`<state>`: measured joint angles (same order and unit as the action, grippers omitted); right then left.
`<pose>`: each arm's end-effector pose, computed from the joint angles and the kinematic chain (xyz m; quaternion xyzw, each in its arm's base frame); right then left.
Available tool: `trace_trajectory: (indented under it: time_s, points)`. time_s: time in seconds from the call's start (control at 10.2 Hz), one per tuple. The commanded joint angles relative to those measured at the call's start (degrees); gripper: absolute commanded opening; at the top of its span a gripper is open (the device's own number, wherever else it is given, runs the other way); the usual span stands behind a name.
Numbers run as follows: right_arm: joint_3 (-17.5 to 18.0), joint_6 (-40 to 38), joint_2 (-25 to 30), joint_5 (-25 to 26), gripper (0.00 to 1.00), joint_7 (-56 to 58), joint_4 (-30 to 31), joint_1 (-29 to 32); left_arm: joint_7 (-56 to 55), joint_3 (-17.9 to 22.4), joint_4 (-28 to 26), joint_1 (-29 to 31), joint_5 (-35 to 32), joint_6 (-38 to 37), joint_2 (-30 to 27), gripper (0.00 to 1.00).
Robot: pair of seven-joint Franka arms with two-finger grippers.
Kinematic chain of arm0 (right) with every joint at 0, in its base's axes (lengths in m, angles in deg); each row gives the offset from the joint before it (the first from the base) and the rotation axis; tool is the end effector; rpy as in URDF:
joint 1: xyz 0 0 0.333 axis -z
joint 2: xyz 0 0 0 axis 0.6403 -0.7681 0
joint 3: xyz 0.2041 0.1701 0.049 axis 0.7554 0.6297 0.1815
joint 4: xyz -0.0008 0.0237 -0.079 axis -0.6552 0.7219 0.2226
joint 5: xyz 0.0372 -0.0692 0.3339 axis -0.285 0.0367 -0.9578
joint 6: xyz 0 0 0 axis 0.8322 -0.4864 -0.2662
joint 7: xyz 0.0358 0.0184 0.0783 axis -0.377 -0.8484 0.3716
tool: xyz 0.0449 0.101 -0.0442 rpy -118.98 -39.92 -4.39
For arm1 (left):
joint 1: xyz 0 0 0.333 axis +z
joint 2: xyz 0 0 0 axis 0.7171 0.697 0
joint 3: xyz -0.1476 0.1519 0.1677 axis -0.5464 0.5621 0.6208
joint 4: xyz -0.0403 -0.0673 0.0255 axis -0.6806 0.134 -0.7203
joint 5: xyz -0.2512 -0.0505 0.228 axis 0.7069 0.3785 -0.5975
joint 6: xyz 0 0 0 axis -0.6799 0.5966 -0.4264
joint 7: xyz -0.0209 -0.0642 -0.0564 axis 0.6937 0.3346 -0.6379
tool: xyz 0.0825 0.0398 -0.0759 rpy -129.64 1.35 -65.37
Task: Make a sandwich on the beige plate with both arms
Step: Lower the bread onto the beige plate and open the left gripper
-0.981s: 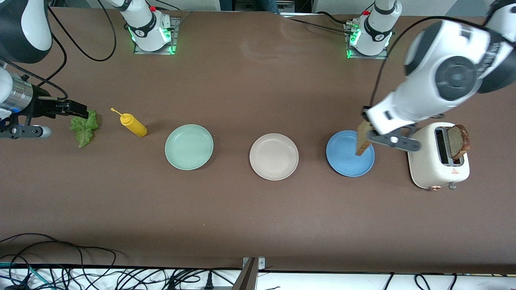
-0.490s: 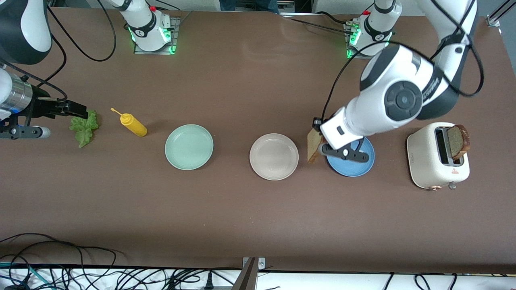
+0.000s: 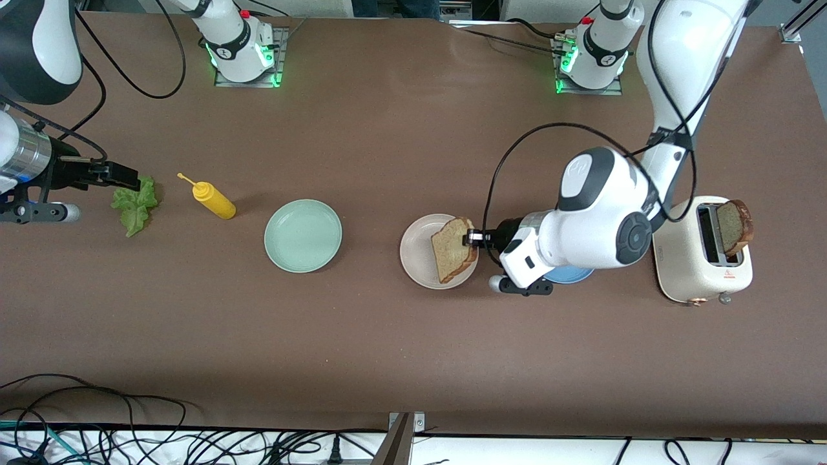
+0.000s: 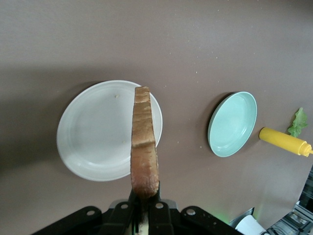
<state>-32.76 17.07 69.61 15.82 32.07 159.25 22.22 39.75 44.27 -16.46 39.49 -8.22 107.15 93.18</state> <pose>0.5355 -0.0058 0.4770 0.9966 0.0022 -0.0812 0.0145 0.5914 -0.2948 0.3294 0.9492 0.0010 -0.1294 0.2868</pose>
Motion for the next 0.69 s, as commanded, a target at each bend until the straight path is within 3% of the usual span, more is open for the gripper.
trace_trajectory:
  time_s: [0.0,0.2,0.59]
  points:
    - [0.1,0.0,0.4,-0.1,1.0,0.4,0.2,0.2,6.6,0.0,2.4,-0.7,4.3,0.6,4.8,0.0]
    - [0.1,0.0,0.4,-0.1,1.0,0.4,0.2,0.2,18.3,0.1,1.8,-0.2,11.4,0.5,8.2,0.0]
    - [0.1,-0.1,0.4,-0.1,1.0,0.4,0.2,0.2,31.8,0.4,-0.6,3.1,13.4,0.4,10.6,0.0]
